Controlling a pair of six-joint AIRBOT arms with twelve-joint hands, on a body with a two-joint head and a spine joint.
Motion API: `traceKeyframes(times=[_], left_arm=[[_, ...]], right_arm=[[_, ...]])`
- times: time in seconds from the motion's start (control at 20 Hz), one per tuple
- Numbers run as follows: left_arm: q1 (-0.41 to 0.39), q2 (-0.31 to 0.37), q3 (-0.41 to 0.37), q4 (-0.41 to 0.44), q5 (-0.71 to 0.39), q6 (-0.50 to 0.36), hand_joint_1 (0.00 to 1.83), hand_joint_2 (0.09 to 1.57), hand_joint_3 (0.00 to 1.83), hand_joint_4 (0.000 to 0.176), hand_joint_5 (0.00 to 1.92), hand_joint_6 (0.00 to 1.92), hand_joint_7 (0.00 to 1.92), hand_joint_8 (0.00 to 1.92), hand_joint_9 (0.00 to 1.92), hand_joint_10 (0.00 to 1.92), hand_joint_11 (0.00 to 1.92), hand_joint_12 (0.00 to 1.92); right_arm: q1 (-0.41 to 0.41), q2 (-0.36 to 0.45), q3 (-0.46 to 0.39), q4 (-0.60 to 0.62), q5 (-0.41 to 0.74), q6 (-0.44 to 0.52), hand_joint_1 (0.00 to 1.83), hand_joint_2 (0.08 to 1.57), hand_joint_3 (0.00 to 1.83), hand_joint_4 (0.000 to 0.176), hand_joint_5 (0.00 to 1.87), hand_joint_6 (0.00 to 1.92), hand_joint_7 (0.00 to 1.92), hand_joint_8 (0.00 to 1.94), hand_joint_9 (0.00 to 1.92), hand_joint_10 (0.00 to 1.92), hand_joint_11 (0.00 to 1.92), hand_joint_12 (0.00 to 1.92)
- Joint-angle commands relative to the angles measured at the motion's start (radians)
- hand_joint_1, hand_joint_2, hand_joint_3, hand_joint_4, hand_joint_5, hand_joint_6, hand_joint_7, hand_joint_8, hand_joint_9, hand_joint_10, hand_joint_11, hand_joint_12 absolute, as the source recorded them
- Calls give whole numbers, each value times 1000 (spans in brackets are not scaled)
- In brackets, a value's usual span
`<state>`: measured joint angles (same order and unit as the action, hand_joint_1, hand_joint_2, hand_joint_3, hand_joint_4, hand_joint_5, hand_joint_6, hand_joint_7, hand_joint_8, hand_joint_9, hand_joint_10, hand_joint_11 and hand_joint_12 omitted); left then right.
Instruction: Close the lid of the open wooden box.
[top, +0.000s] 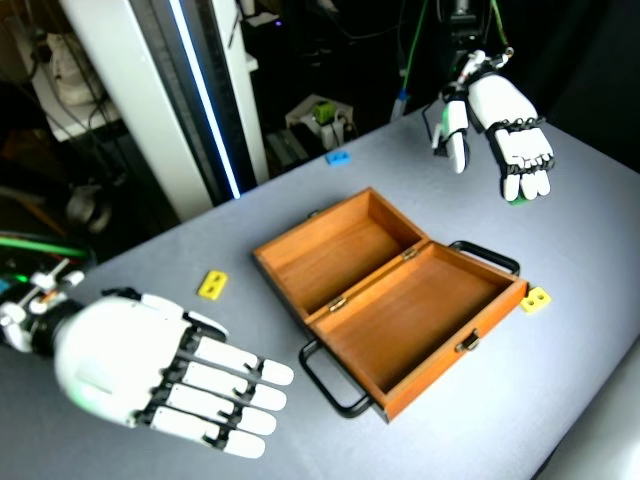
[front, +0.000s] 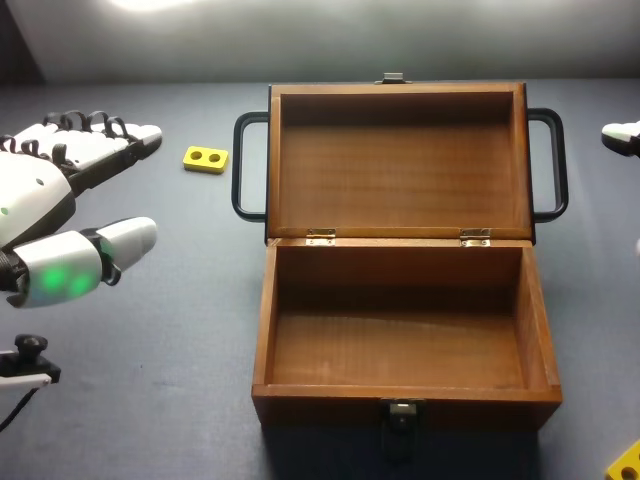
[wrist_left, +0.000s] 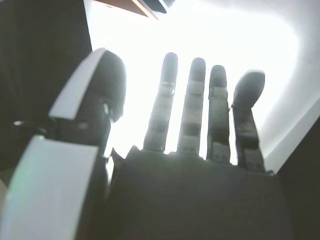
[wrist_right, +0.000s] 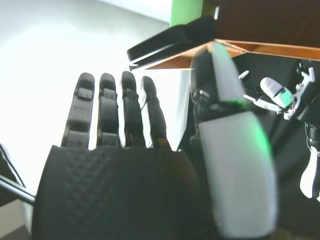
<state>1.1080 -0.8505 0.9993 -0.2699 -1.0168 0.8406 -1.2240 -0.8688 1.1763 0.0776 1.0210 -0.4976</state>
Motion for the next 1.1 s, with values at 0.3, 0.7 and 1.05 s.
traceKeyframes(times=[0.3,0.7,1.05], left_arm=[[-81,-41,72,22,46,-5,0,1406,0,0,132,1,118,0,105,1,0,295],[-238,-171,255,103,383,-28,0,1227,0,0,49,13,39,13,51,6,5,195],[-305,-218,304,178,486,-28,0,1033,0,0,21,4,31,10,31,11,32,46]], right_arm=[[64,-12,34,-11,37,6,0,1253,2,0,21,1,47,0,68,1,101,35],[154,-82,162,-103,-189,65,0,1329,21,0,45,7,63,6,63,4,98,24],[274,-179,247,-255,-350,100,0,1357,17,0,19,5,42,7,45,9,87,15]])
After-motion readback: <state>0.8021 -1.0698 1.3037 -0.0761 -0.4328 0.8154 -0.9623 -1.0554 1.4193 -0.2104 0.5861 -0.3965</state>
